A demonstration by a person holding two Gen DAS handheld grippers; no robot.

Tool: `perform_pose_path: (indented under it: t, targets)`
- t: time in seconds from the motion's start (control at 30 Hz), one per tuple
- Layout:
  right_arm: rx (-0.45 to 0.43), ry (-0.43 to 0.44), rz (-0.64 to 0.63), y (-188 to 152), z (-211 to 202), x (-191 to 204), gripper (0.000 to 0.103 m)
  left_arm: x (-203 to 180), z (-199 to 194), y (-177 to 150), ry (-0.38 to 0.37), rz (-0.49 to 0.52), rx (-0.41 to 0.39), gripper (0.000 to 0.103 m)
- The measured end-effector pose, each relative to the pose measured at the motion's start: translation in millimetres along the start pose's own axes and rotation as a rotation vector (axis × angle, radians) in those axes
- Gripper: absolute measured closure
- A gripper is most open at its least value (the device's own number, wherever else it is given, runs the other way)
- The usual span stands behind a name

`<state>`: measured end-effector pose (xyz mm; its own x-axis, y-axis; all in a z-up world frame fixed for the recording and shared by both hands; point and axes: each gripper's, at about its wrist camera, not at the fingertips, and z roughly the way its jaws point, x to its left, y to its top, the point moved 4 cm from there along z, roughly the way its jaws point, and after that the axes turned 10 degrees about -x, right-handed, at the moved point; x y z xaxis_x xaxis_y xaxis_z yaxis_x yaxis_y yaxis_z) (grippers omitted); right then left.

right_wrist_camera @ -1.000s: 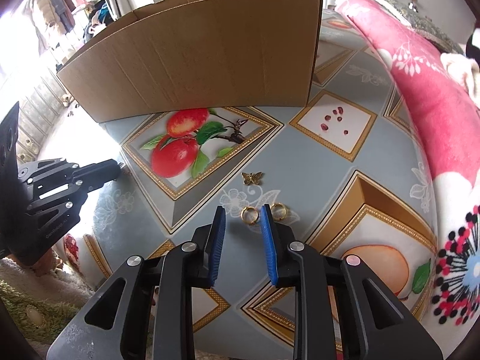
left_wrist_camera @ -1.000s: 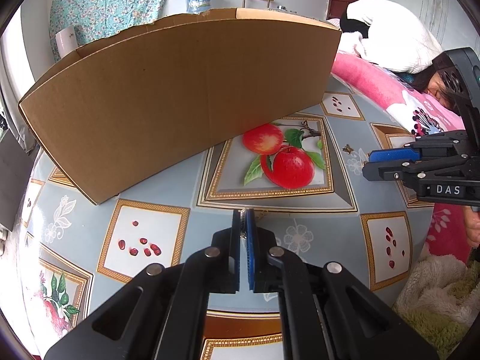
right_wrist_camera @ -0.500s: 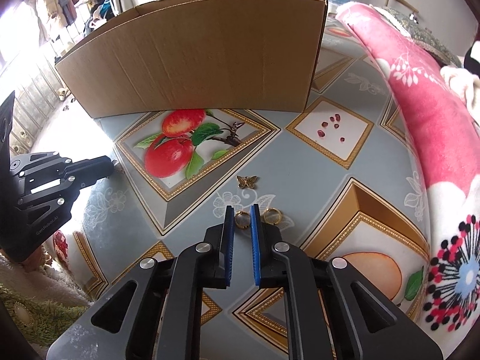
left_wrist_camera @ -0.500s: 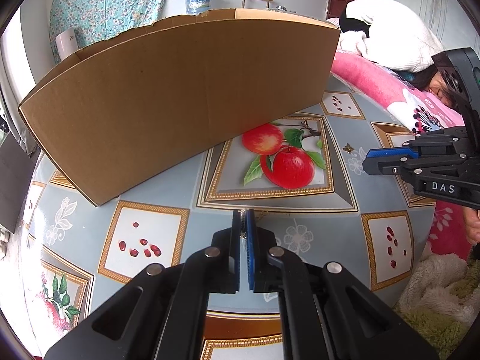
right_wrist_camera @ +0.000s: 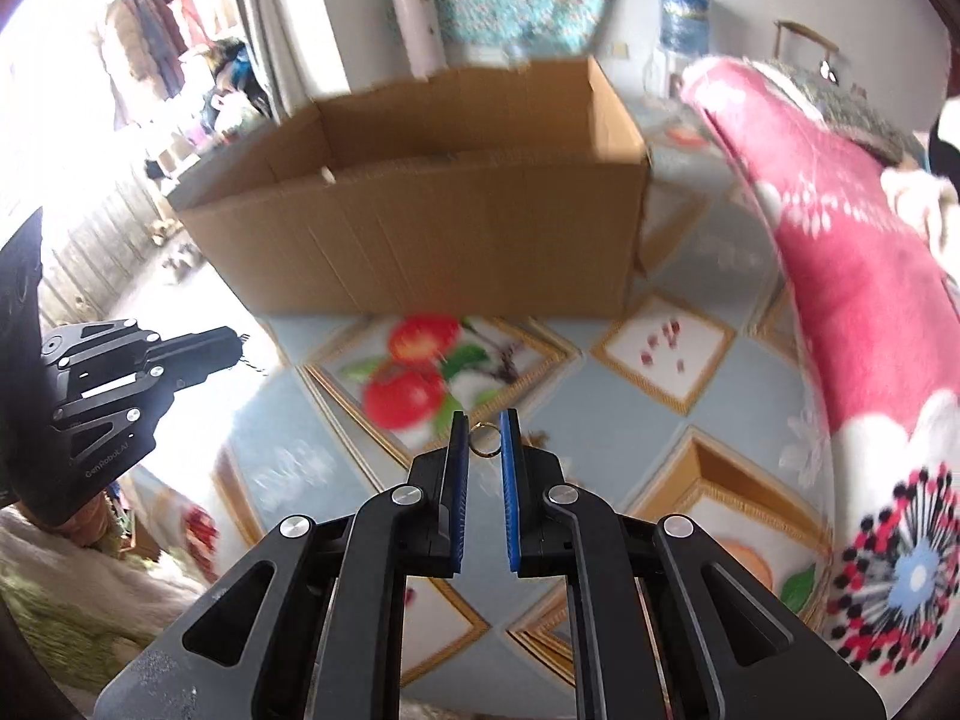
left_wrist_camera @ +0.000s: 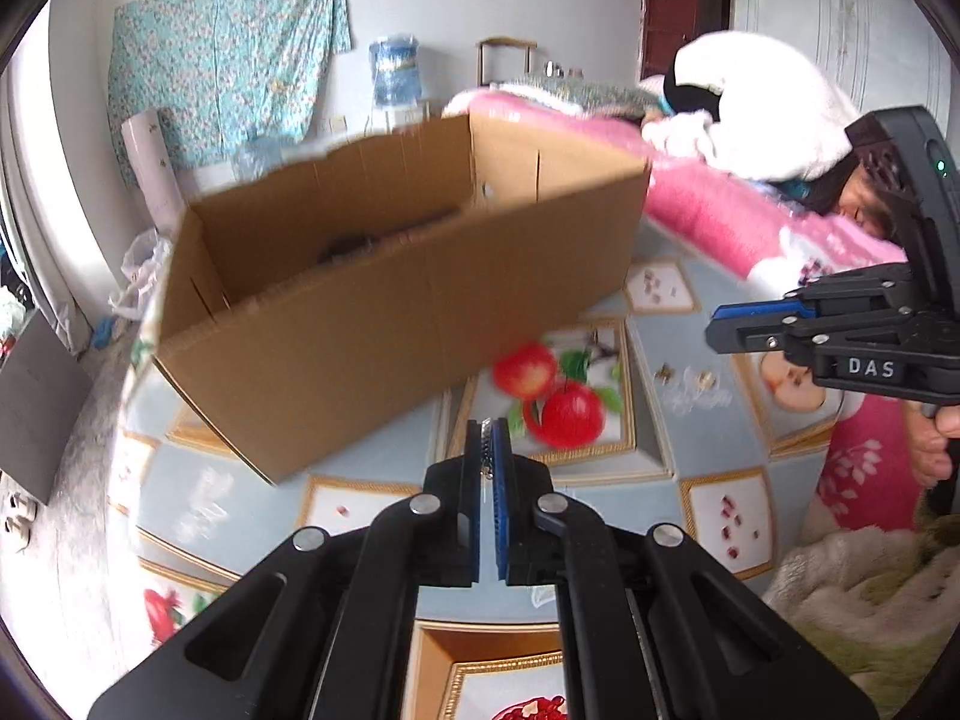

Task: Organize jewelry
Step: 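Carry the hoop earring with the right gripper over the box while the left gripper carries the bar earring, then open the right gripper over the box while the left gripper opens too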

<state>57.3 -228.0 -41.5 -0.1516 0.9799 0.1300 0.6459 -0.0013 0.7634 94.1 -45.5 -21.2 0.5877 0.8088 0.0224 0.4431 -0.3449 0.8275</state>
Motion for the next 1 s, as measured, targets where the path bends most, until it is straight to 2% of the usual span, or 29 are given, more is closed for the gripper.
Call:
perform_pose_path:
  t: [0.23, 0.3, 0.4, 0.5, 0.6, 0.63, 0.73, 0.83, 1.0]
  targets:
    - [-0.207, 0.114, -0.141, 73.7, -31.5, 23.6, 0.095, 21.8, -47.3, 75.0, -0.044, -0.024, -0.177, 0.100]
    - [-0.241, 0.147, -0.167, 94.4, -30.7, 25.1, 0.095, 28.6, -44.9, 95.8, -0.053, -0.030, -0.211, 0.100]
    - [-0.255, 0.181, -0.181, 123.8, -17.9, 20.5, 0.095, 36.8, -25.8, 115.4, -0.037, -0.038, -0.210, 0.100]
    - [-0.213, 0.242, -0.156, 145.3, 3.9, 13.4, 0.094, 45.1, 10.7, 124.3, -0.060, -0.075, -0.150, 0.100]
    - [-0.123, 0.296, -0.132, 156.2, 34.8, 9.8, 0.094, 52.5, 56.4, 119.0, -0.123, -0.147, -0.020, 0.100]
    - [-0.076, 0.316, -0.119, 157.5, 48.9, 9.1, 0.094, 54.6, 73.7, 113.3, -0.139, -0.175, 0.043, 0.100]
    - [0.070, 0.344, -0.094, 157.7, 91.4, 6.3, 0.094, 60.5, 107.1, 98.0, -0.180, -0.244, 0.157, 0.100]
    - [0.178, 0.355, -0.092, 148.5, 121.9, 6.7, 0.094, 68.8, 129.1, 86.3, -0.217, -0.334, 0.253, 0.100]
    - [0.264, 0.324, -0.125, 144.3, 149.5, 4.9, 0.094, 73.0, 144.6, 74.7, -0.231, -0.392, 0.341, 0.100]
